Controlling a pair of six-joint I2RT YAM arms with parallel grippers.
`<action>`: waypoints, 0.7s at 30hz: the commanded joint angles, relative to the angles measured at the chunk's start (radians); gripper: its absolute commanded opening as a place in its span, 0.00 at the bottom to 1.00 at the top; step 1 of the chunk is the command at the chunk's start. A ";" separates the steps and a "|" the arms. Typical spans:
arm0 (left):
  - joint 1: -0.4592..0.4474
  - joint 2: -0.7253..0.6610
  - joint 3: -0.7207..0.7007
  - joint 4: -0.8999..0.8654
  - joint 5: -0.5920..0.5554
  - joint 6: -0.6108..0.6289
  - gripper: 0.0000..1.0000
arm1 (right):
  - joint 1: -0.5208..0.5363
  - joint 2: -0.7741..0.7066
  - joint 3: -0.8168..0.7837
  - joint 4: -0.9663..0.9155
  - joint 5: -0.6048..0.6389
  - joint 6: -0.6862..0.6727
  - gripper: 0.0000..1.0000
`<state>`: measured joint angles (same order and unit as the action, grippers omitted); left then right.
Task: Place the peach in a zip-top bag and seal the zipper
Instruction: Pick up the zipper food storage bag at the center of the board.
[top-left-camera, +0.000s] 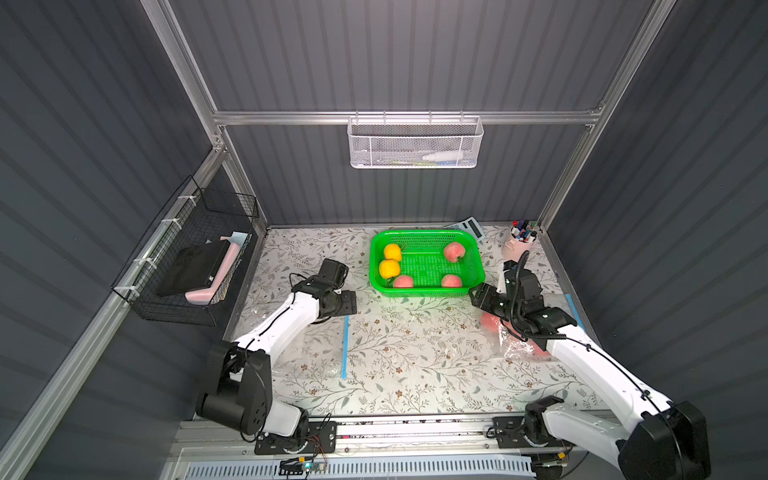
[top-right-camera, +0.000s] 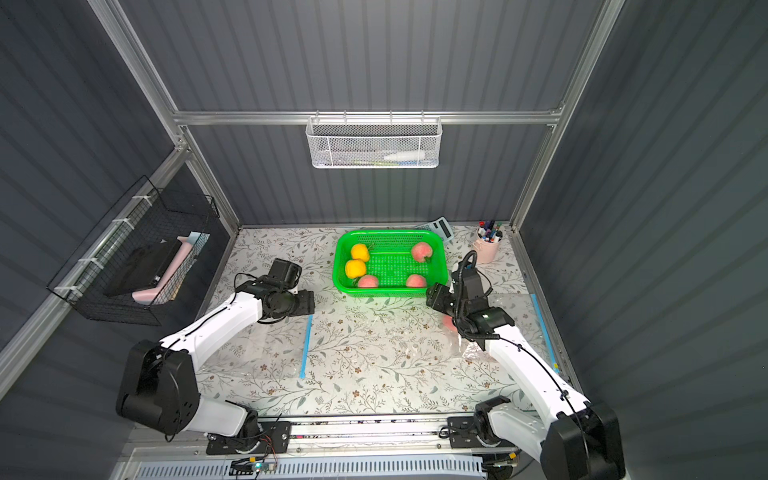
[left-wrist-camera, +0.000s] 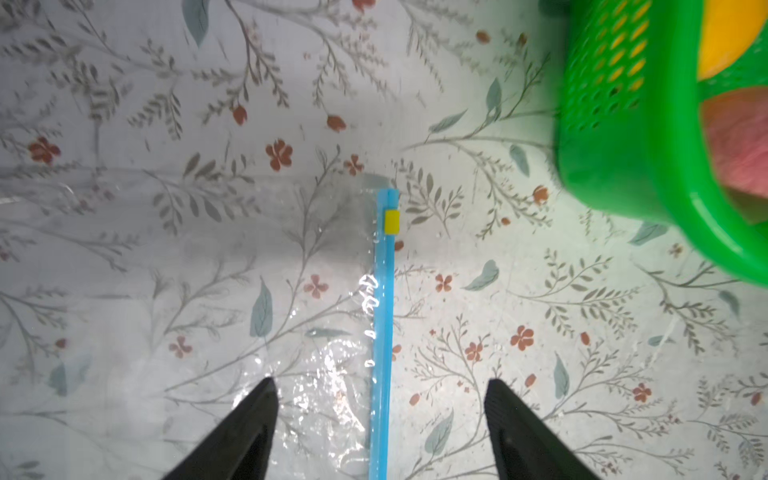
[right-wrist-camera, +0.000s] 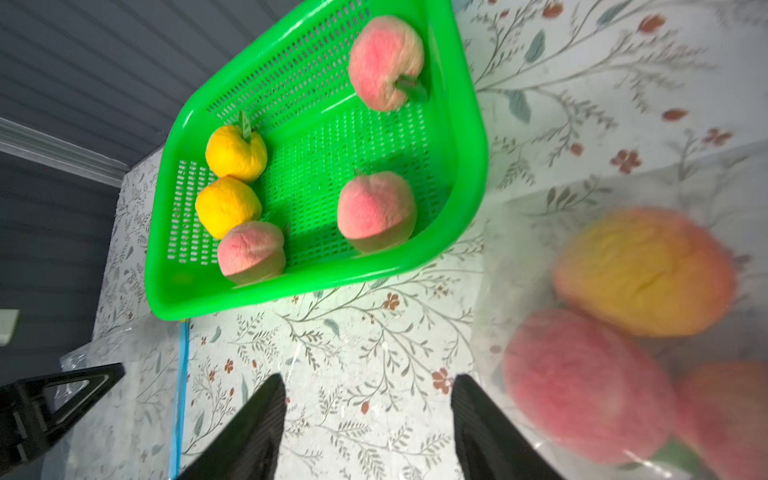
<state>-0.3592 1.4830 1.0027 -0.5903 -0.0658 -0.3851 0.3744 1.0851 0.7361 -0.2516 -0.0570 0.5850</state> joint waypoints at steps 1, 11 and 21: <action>-0.041 0.046 0.000 -0.068 -0.085 -0.019 0.70 | 0.052 -0.046 -0.044 0.088 0.002 0.078 0.70; -0.058 0.169 0.006 -0.043 -0.067 -0.018 0.48 | 0.082 -0.061 -0.098 0.167 0.006 0.091 0.74; -0.057 0.215 0.002 -0.033 -0.063 -0.025 0.32 | 0.085 -0.044 -0.111 0.205 -0.009 0.085 0.85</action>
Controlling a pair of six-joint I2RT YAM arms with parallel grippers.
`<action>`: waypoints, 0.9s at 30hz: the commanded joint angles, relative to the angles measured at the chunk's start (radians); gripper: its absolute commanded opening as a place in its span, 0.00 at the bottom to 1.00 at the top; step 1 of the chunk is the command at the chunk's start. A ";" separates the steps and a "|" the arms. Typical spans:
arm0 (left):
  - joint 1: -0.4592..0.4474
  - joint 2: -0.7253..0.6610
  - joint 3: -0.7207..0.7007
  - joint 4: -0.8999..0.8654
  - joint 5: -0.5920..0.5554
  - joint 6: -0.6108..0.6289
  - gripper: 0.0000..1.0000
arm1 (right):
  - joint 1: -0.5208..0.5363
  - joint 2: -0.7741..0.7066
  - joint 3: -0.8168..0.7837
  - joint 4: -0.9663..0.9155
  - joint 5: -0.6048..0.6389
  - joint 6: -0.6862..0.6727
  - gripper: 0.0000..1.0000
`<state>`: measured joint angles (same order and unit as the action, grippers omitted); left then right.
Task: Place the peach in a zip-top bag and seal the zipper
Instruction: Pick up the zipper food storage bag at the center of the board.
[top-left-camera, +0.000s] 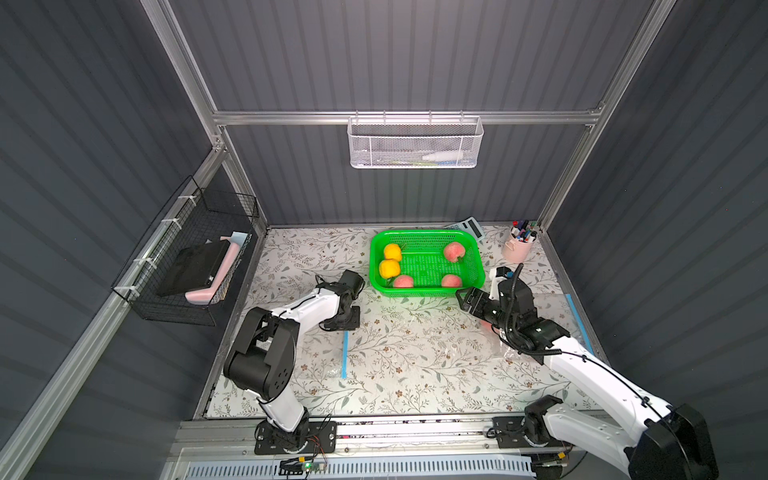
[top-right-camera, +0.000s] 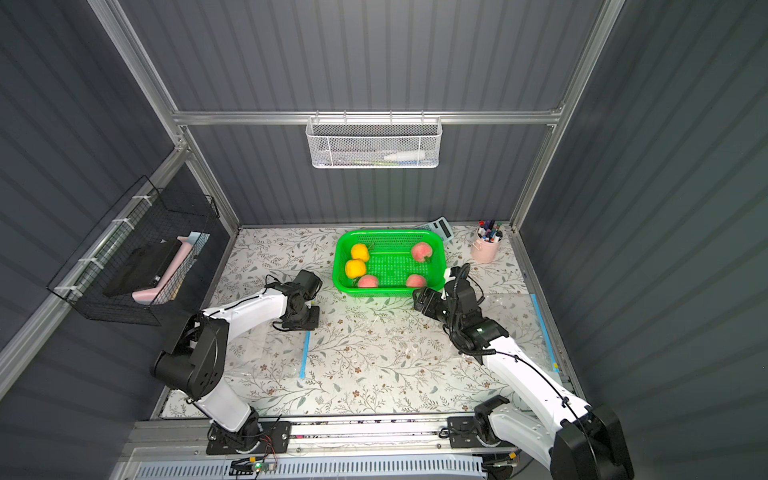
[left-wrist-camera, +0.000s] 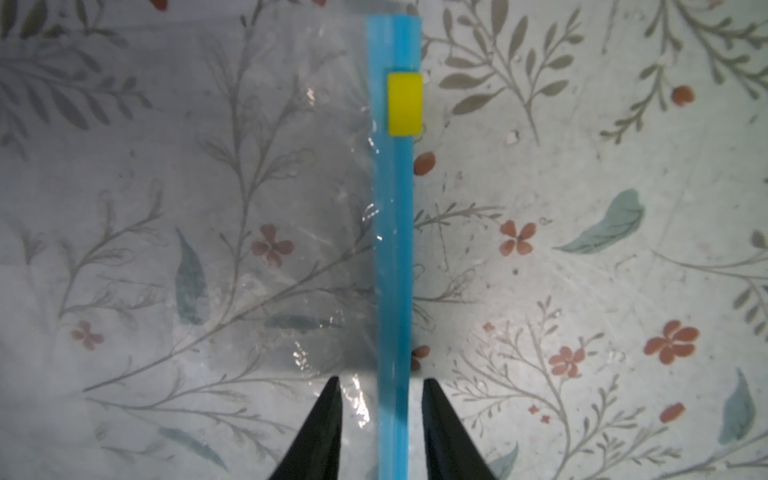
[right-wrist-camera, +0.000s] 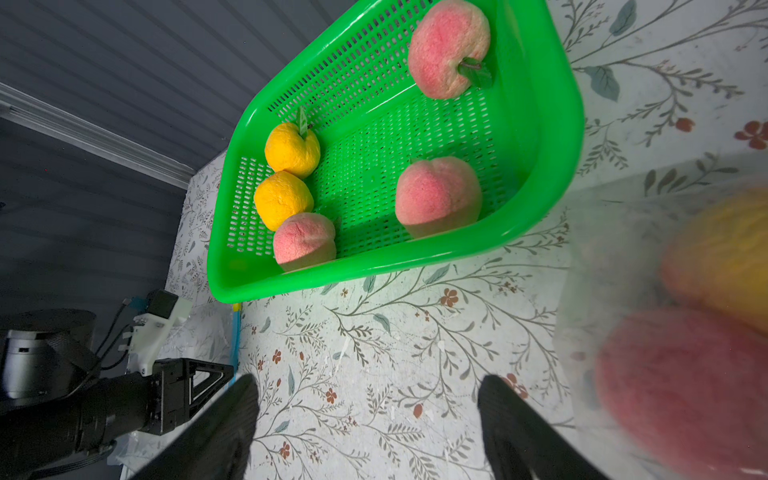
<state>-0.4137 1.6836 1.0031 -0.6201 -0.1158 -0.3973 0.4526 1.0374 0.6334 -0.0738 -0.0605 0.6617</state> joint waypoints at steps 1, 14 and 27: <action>-0.003 0.017 0.002 -0.002 -0.013 -0.016 0.32 | 0.005 0.006 -0.008 0.027 -0.004 0.008 0.85; -0.003 0.012 0.006 0.000 0.003 -0.025 0.11 | 0.006 0.014 0.000 0.031 -0.011 0.012 0.83; -0.003 -0.116 0.021 -0.025 0.081 -0.008 0.00 | 0.073 0.093 0.025 0.108 -0.053 0.051 0.80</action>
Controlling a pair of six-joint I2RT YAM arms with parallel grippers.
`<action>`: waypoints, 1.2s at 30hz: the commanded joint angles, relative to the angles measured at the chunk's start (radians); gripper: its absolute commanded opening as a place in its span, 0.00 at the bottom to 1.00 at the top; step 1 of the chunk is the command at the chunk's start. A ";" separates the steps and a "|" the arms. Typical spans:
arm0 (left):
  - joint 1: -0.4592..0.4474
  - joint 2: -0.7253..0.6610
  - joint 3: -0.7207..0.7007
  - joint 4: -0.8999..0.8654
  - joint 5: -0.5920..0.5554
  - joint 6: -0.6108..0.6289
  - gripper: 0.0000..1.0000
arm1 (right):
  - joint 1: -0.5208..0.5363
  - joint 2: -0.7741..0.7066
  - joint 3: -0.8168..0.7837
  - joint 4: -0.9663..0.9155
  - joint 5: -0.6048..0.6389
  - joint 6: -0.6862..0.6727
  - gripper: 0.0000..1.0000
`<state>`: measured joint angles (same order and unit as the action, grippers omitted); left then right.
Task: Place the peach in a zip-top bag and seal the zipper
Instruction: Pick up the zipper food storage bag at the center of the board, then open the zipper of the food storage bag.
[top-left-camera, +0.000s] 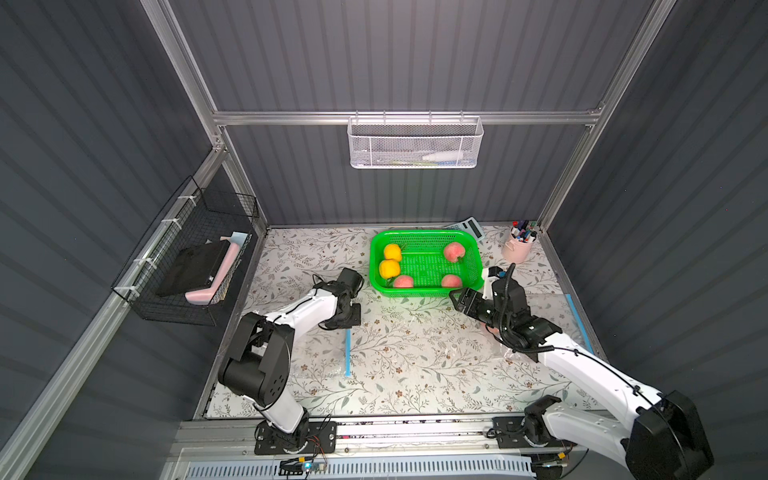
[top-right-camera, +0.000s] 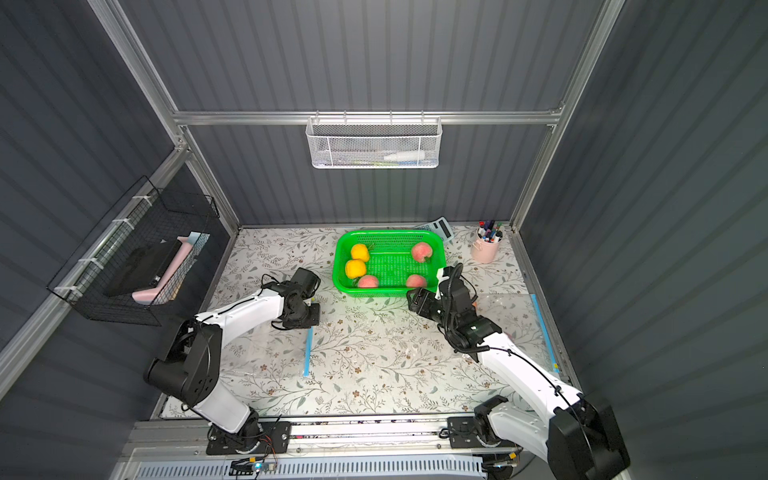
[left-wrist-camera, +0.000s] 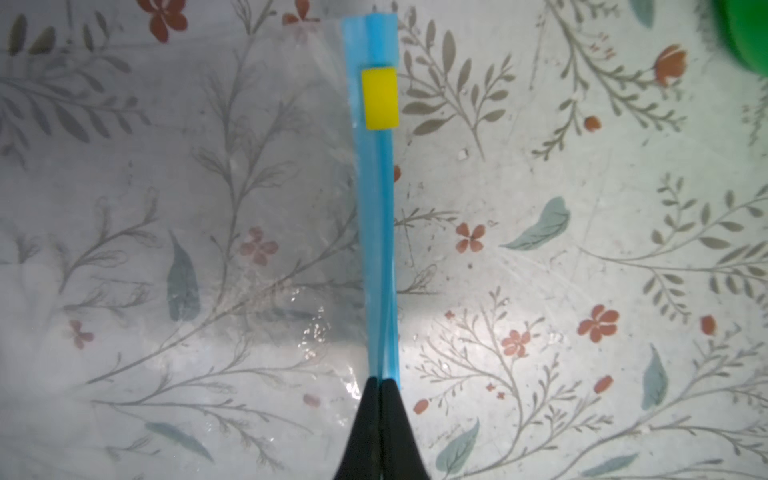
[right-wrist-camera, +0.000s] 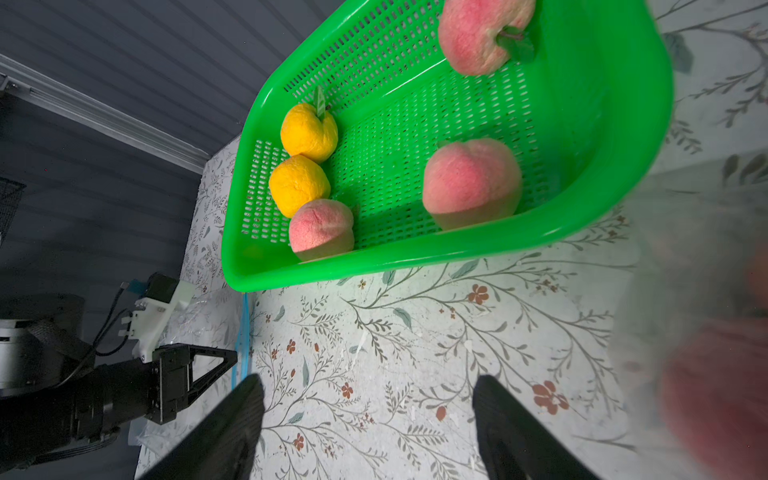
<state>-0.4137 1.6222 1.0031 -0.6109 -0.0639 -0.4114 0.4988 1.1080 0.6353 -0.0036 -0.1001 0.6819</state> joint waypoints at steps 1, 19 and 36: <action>-0.004 -0.068 0.028 -0.032 0.040 0.011 0.00 | 0.045 0.036 0.029 0.049 -0.013 0.038 0.80; -0.004 -0.267 0.081 -0.055 0.254 0.107 0.00 | 0.501 0.652 0.488 0.145 -0.033 0.163 0.67; -0.003 -0.298 0.068 -0.062 0.267 0.146 0.00 | 0.487 0.819 0.660 0.093 0.027 0.193 0.33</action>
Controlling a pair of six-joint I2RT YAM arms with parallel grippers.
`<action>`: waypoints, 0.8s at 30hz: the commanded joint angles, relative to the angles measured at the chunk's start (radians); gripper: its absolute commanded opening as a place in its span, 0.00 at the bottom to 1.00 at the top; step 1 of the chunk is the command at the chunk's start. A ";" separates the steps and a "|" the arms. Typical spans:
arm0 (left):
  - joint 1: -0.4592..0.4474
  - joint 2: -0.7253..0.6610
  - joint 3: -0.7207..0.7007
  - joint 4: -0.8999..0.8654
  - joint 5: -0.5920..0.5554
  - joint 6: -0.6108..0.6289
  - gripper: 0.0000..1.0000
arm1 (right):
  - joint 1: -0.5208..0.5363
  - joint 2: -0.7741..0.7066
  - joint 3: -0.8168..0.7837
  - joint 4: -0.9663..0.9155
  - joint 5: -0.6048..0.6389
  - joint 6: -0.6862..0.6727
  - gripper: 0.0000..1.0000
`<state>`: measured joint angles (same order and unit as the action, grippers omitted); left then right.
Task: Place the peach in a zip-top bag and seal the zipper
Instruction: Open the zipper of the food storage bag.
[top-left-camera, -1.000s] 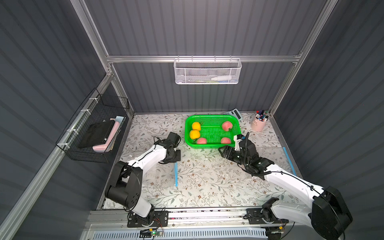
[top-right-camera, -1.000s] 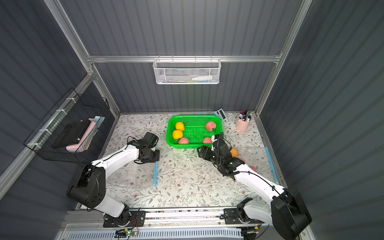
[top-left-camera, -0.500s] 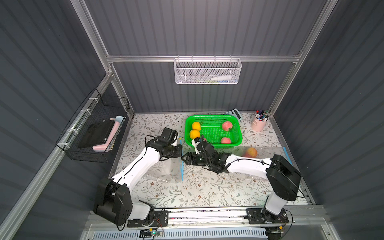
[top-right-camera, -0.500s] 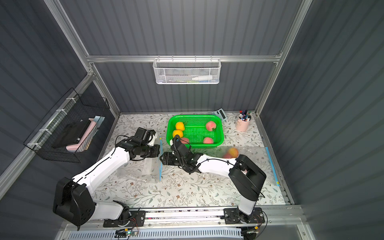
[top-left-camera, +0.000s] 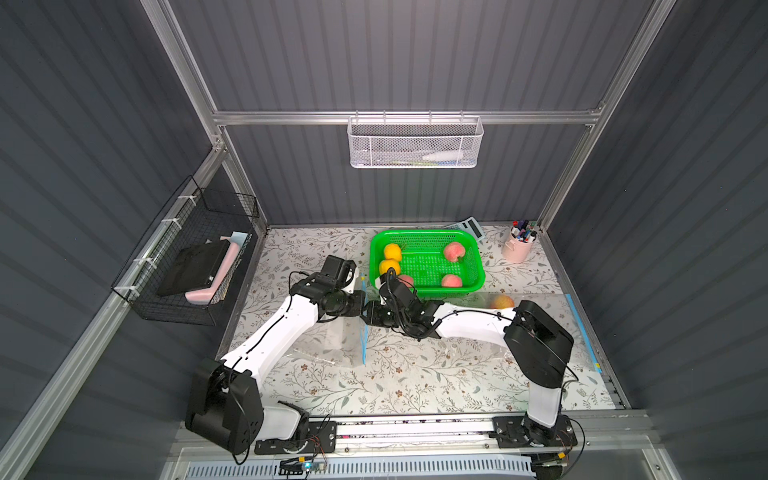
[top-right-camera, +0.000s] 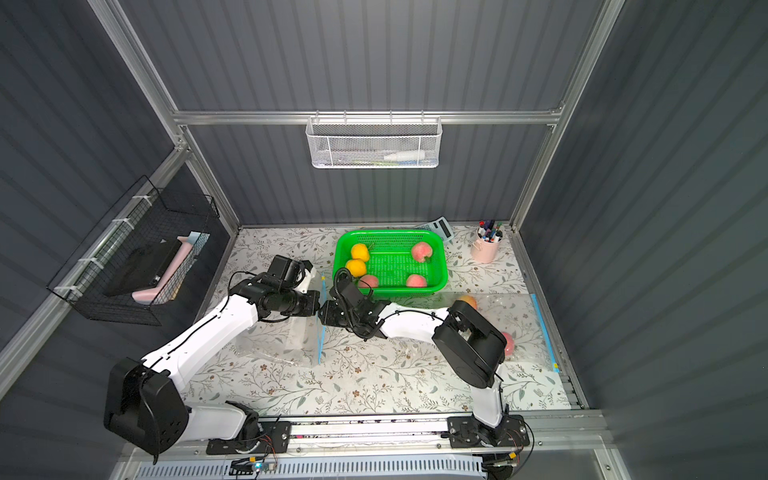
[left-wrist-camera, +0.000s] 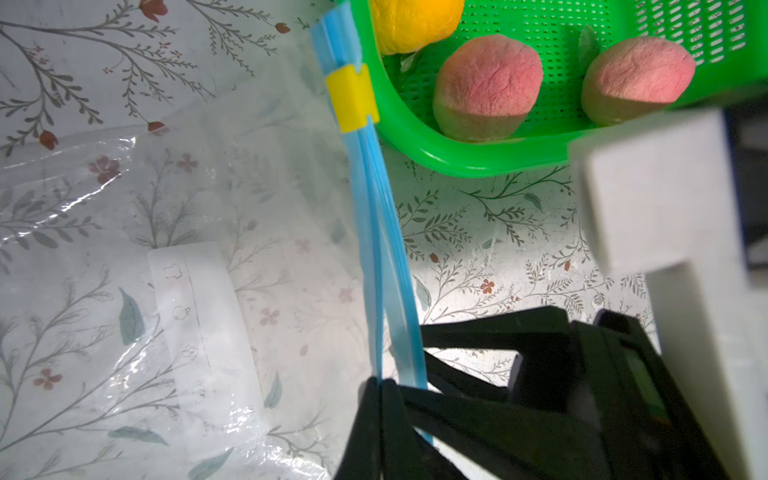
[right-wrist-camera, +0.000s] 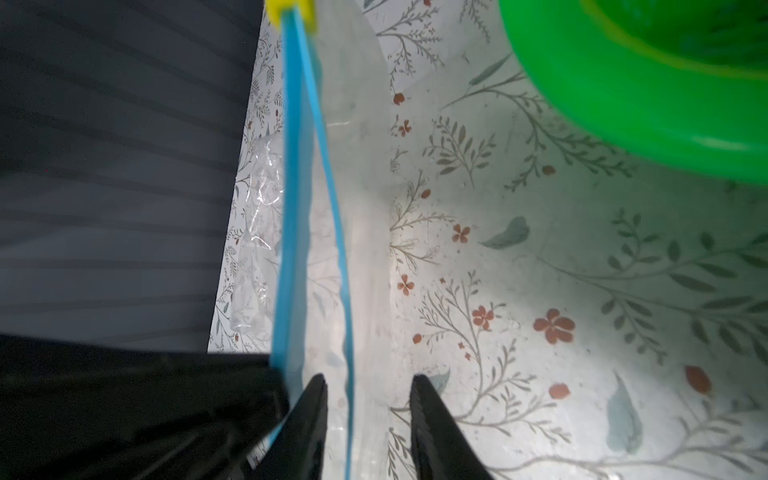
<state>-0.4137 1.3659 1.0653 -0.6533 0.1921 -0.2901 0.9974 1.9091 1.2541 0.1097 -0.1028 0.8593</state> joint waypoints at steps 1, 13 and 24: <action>-0.004 -0.044 0.003 -0.020 0.006 0.022 0.00 | -0.014 0.024 0.049 -0.015 0.028 0.019 0.29; -0.002 -0.137 -0.088 0.007 -0.088 -0.070 0.23 | -0.016 -0.041 0.034 0.073 -0.018 0.134 0.01; -0.002 -0.192 -0.142 0.055 -0.070 -0.092 0.34 | -0.017 -0.069 0.020 0.097 -0.001 0.201 0.02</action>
<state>-0.4137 1.2060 0.9367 -0.6086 0.1387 -0.3618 0.9817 1.8553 1.2945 0.1875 -0.1116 1.0134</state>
